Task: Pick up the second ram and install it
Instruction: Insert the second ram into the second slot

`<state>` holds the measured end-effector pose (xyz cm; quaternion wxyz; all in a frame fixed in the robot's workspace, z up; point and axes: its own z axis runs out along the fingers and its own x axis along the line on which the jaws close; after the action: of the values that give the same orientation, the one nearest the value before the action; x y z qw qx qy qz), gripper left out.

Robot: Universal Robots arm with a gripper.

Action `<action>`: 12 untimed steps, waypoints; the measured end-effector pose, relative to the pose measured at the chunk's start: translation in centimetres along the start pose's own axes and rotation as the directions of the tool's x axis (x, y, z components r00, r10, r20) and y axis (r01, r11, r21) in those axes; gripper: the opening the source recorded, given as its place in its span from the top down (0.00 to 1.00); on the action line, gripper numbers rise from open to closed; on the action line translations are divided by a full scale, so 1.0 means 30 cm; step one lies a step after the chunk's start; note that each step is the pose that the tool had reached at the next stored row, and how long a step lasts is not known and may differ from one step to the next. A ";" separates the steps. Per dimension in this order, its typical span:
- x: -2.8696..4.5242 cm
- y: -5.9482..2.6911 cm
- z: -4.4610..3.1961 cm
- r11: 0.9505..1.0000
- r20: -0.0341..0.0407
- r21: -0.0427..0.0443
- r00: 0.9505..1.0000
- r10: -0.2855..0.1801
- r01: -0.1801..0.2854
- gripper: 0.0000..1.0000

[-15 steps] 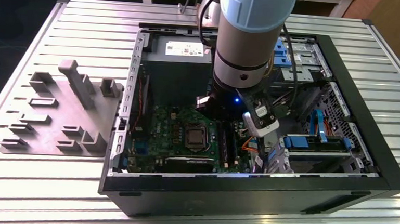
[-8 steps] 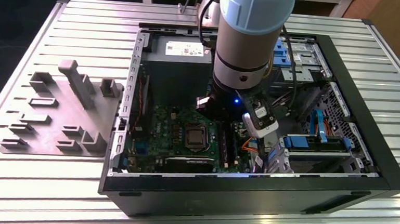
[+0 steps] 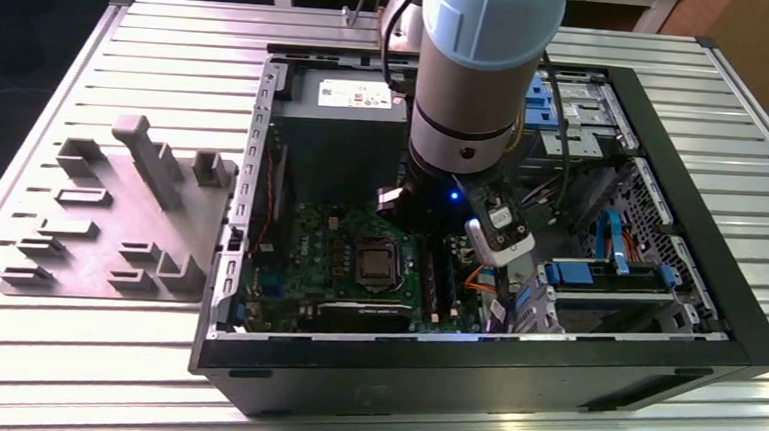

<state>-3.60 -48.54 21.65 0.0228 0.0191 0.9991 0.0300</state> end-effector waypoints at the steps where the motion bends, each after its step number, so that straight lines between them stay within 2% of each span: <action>1: 0.000 0.000 0.000 1.000 0.000 0.000 1.000 0.000 0.000 0.89; 6: 0.000 0.000 0.001 1.000 0.000 -0.001 1.000 0.000 0.000 0.87; 7: 0.000 0.000 0.001 1.000 0.000 0.000 1.000 0.000 0.000 0.81; 9: 0.000 0.000 -0.001 1.000 0.000 0.000 1.000 0.000 0.000 0.81; 12: -0.001 0.002 -0.032 1.000 0.000 0.000 1.000 0.000 0.000 0.81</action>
<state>-3.61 -48.54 22.61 0.0228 0.0191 0.9991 0.0301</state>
